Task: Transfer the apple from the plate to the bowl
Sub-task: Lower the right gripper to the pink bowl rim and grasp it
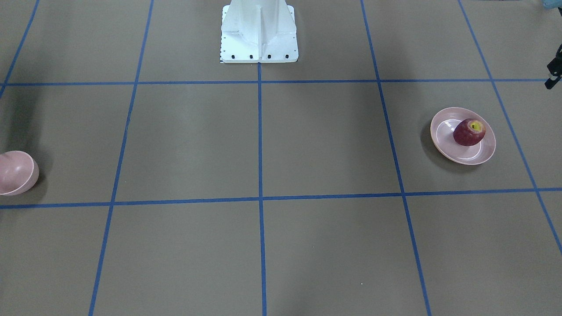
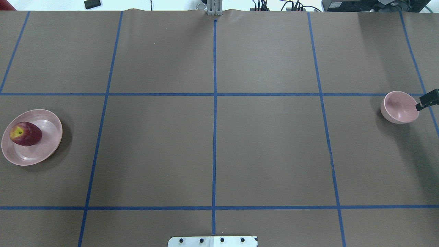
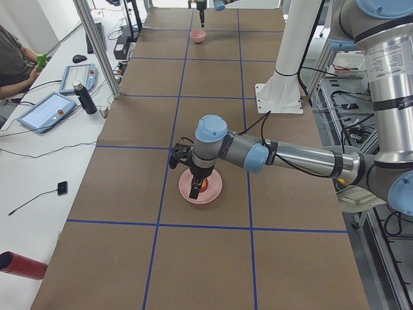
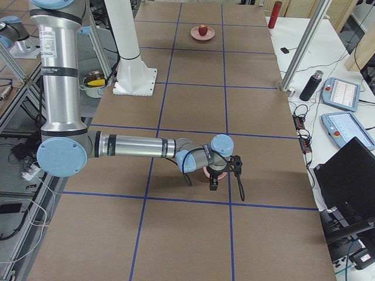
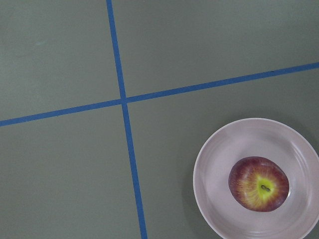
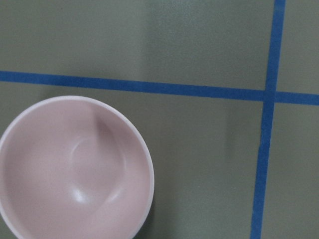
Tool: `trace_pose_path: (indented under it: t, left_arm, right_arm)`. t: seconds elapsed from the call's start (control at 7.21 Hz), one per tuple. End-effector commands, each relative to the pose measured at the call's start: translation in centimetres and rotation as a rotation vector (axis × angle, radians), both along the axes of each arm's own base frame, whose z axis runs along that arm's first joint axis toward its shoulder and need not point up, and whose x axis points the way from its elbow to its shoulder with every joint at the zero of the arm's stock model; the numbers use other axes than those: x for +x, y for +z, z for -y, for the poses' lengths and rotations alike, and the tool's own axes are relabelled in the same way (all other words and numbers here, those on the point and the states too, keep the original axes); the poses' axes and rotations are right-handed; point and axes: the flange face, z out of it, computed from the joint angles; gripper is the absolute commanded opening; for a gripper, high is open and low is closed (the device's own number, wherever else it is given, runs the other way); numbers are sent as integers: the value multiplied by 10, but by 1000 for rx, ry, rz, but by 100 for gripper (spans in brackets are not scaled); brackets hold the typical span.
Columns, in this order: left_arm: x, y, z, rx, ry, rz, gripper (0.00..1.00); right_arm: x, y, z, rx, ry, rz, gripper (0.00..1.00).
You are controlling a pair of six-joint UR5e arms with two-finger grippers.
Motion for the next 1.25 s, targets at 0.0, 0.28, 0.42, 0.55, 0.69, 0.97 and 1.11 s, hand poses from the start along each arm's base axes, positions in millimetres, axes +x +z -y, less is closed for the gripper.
trace_pose_path:
  t: [0.0, 0.28, 0.42, 0.55, 0.69, 0.97, 1.11]
  left_arm:
    - [0, -1, 1, 1, 0, 1, 98]
    - [0, -1, 1, 3, 0, -1, 98]
    - [0, -2, 1, 4, 0, -1, 98]
    - [0, -2, 1, 3, 0, -1, 98]
    - [0, -3, 1, 6, 0, -1, 98]
    - [0, -3, 1, 6, 0, -1, 98]
    - [0, -3, 1, 6, 0, -1, 98]
  right_arm:
    - [-12, -1, 10, -42, 24, -2, 94]
    - [-35, 1, 13, -44, -15, -6, 91]
    - [-46, 6, 11, -38, -32, -36, 88]
    - [-50, 9, 10, -32, -35, -61, 78]
    - [-50, 11, 10, -35, -35, -62, 54]
    - [-49, 12, 9, -34, -38, -63, 0]
    - [-50, 9, 9, -30, -39, -60, 0]
